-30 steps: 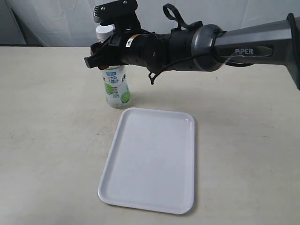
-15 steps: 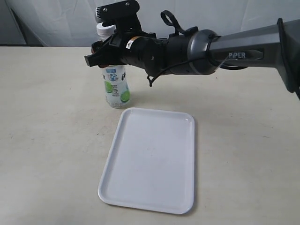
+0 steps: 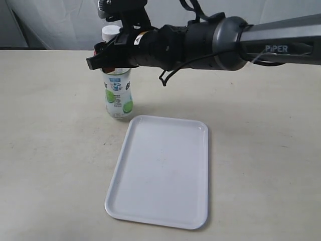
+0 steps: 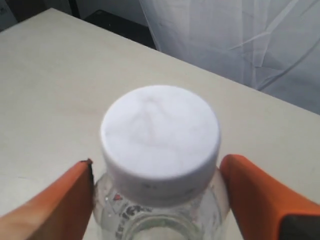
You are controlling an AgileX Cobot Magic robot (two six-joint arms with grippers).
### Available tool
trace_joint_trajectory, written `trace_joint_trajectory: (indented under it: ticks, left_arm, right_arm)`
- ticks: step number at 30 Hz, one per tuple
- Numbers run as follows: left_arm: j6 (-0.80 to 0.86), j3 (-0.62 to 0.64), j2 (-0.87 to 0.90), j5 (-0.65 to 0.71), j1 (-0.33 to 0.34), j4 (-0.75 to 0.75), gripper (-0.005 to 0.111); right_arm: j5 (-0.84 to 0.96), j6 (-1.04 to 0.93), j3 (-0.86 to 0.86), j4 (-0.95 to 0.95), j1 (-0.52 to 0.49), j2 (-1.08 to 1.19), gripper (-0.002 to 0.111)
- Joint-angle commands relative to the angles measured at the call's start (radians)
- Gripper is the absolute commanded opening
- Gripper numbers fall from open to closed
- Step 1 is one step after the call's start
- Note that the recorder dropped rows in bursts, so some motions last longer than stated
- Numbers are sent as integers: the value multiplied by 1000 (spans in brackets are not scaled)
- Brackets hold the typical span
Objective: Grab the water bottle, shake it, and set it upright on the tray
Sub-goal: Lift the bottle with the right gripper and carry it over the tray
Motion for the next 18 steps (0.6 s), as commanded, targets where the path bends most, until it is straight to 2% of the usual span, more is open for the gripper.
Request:
trace_joint_trajectory:
  ticks: [1,11,18]
  left_arm:
    - [-4,4,-5,-4,0,-3,0]
    - [-4,4,-5,-4,0,-3,0]
    - [-4,4,-5,-4,0,-3,0]
  right_arm:
    - [-31,2,-7,-5,-4,-48,-1]
    - [2,-14,-7,-5,-4,-85,-1]
    - [73,-34,18,-55,-4,-258,-1]
